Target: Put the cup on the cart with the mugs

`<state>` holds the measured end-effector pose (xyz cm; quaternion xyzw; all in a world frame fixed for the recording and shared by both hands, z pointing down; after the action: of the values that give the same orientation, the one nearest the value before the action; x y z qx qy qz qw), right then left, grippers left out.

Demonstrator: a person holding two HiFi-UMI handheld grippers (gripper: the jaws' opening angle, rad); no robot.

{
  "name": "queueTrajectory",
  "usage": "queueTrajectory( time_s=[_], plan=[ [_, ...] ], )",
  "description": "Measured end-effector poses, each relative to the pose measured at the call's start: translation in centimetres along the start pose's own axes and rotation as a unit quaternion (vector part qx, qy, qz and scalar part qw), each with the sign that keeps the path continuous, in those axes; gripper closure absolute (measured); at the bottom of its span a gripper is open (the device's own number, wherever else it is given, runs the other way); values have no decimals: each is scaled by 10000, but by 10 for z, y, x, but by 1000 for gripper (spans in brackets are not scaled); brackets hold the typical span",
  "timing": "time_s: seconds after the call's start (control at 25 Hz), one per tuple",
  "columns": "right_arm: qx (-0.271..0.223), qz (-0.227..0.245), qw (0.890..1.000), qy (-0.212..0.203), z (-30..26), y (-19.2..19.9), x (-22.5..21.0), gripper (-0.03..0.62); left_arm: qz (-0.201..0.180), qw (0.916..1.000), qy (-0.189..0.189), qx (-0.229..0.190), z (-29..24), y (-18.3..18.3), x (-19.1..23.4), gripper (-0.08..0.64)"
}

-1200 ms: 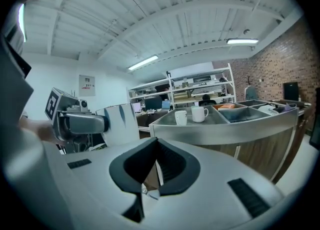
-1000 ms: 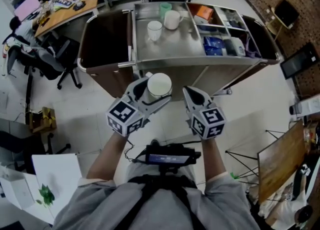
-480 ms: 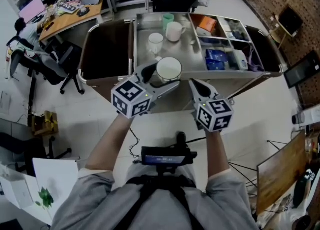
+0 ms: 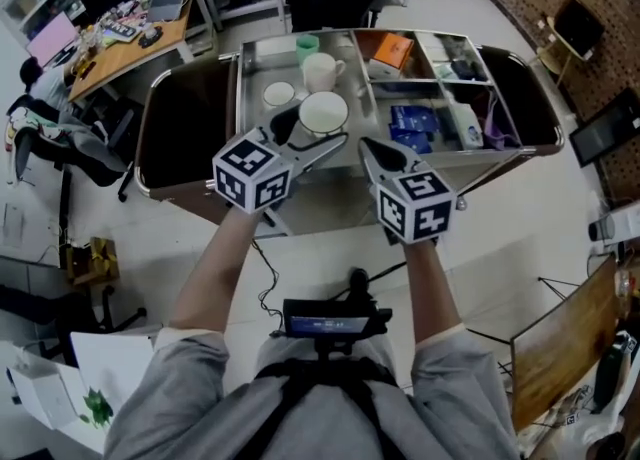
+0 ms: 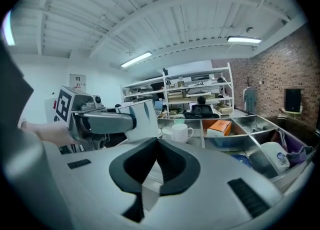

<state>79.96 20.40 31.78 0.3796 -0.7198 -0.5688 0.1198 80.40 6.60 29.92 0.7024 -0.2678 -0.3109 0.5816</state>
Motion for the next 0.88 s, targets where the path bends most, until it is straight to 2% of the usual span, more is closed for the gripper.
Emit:
queueTrajectory(
  time_s=[0.44,0.88],
  plan=[
    [175,-118,9996,-206,-30,-15,-42,586,71,9990,-391,205,-69,36,42,186],
    [236,-200,9988,-385,-51,-16,-60,586,58,9977,-476,471,-115,71,75,186]
  ],
)
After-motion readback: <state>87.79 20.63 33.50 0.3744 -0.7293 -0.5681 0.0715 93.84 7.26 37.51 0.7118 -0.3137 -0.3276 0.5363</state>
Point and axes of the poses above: the fingertips, and each gripper's own axes: z backward along the fingers, x to its left, y out of its underside, the point moved 6 cm from there along z, backward along the fingers, and after that the axes turned 9 degrees about -z, right-handed, at the moved point
